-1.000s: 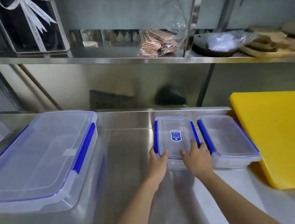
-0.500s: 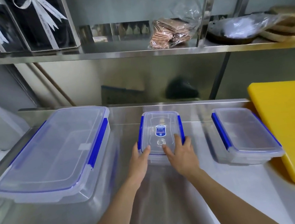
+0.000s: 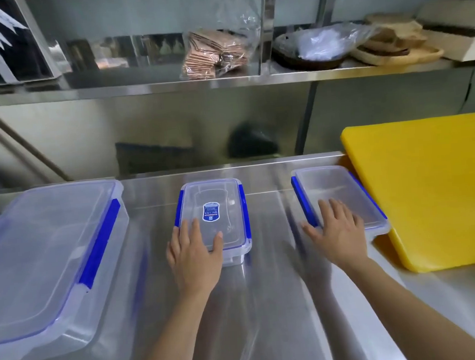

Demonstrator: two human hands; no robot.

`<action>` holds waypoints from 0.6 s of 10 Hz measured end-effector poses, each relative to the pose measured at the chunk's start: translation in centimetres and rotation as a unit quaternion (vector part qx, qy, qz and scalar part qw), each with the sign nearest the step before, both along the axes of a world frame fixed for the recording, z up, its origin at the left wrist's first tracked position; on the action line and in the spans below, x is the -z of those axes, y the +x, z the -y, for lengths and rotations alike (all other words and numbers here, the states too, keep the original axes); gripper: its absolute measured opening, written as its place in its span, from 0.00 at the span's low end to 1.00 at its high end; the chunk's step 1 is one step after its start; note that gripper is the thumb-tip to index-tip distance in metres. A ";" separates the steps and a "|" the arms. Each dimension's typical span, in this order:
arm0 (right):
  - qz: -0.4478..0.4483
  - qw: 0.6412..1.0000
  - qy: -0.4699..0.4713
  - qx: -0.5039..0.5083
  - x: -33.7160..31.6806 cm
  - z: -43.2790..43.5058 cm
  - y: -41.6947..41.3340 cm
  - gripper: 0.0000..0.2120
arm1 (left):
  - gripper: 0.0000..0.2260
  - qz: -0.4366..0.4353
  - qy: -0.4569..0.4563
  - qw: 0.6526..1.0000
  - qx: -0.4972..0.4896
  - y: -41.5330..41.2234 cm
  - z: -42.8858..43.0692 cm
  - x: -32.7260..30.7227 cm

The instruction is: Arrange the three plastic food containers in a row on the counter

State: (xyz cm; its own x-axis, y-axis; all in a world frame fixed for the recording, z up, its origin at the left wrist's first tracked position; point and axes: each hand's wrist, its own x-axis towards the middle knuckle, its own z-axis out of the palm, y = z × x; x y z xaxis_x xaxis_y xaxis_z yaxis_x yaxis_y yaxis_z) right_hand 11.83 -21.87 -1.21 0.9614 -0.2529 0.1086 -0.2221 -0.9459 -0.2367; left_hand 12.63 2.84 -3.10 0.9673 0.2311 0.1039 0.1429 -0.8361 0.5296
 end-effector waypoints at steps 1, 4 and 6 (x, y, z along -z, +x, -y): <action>-0.009 0.999 -0.032 -0.010 1.2 0.9 -0.5 0.34 | 0.28 -0.004 0.041 0.999 0.003 0.0 -0.3 0.3; -0.019 0.999 -0.043 -0.013 1.7 1.7 -0.4 0.31 | 0.28 -0.015 0.067 0.998 -0.003 -0.4 0.5 0.0; -0.056 0.998 -0.030 -0.022 0.7 1.8 -0.1 0.32 | 0.30 -0.042 0.103 0.994 0.019 -0.3 0.3 -0.6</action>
